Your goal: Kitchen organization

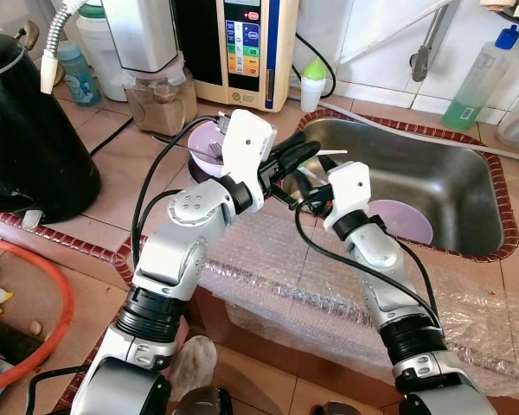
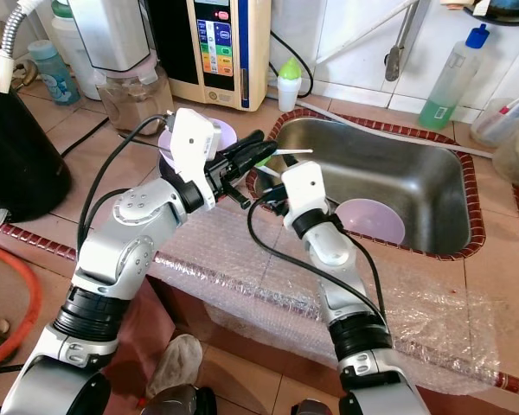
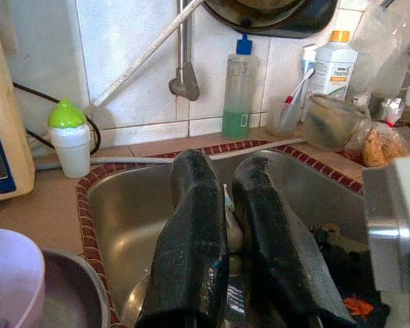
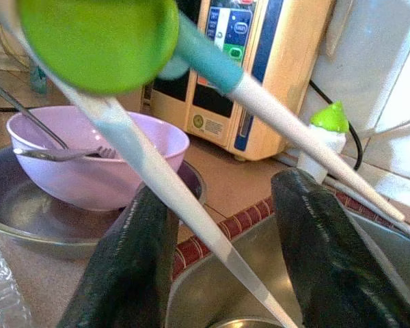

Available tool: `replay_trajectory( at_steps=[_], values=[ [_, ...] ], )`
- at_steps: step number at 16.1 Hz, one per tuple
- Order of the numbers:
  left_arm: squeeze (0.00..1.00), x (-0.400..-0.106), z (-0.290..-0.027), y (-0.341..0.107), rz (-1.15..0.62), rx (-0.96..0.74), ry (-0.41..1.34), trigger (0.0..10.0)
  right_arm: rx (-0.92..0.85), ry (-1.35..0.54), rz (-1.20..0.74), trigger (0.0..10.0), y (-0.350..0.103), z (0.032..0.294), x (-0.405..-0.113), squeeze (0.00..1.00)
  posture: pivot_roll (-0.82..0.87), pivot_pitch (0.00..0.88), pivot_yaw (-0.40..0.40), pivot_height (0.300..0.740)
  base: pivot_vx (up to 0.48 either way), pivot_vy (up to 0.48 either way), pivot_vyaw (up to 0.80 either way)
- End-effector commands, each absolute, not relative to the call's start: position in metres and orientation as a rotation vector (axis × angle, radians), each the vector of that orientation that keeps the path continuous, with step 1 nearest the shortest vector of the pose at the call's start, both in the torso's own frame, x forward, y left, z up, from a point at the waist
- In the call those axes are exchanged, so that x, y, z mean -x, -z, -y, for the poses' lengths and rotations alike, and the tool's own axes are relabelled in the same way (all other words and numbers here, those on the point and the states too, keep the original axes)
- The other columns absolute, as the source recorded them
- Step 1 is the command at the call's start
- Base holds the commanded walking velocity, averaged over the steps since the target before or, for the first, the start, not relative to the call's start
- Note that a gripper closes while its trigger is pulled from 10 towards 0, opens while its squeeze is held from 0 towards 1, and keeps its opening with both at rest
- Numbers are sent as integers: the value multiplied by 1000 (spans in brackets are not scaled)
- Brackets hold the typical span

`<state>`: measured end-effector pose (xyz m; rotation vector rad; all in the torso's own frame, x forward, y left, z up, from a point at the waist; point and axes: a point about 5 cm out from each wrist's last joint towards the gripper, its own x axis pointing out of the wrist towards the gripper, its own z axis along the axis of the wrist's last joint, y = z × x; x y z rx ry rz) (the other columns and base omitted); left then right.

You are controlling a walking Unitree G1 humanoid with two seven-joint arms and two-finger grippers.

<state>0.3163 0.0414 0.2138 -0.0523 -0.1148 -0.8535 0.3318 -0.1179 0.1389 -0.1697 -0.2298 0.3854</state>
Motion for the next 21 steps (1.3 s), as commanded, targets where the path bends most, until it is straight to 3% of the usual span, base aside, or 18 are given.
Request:
replay_trajectory(
  at_steps=[1,9,13,14,15,21],
  values=[
    [0,-316,-43,-215,113,41,841,0,162,-373,227,0,-142,121,-335,0,-8,0,30,740,0,0,0],
    [0,-316,-44,-212,108,40,831,0,137,-469,172,0,-132,114,-333,0,-6,0,14,740,0,0,0],
    [0,-317,-49,-206,94,22,809,0,172,-418,195,0,-136,122,-337,0,-2,0,10,740,0,0,0],
    [0,-316,-49,-205,91,1,813,3216,179,-403,205,0,-137,124,-339,0,-2,0,10,740,0,0,0],
    [1000,-316,-48,-206,97,0,816,10000,182,-395,205,0,-138,125,-340,0,1,0,9,740,0,0,0],
    [1000,-317,-53,-211,170,-38,770,10000,157,-358,191,0,-141,134,-349,0,4,0,16,740,0,0,0]
  ],
)
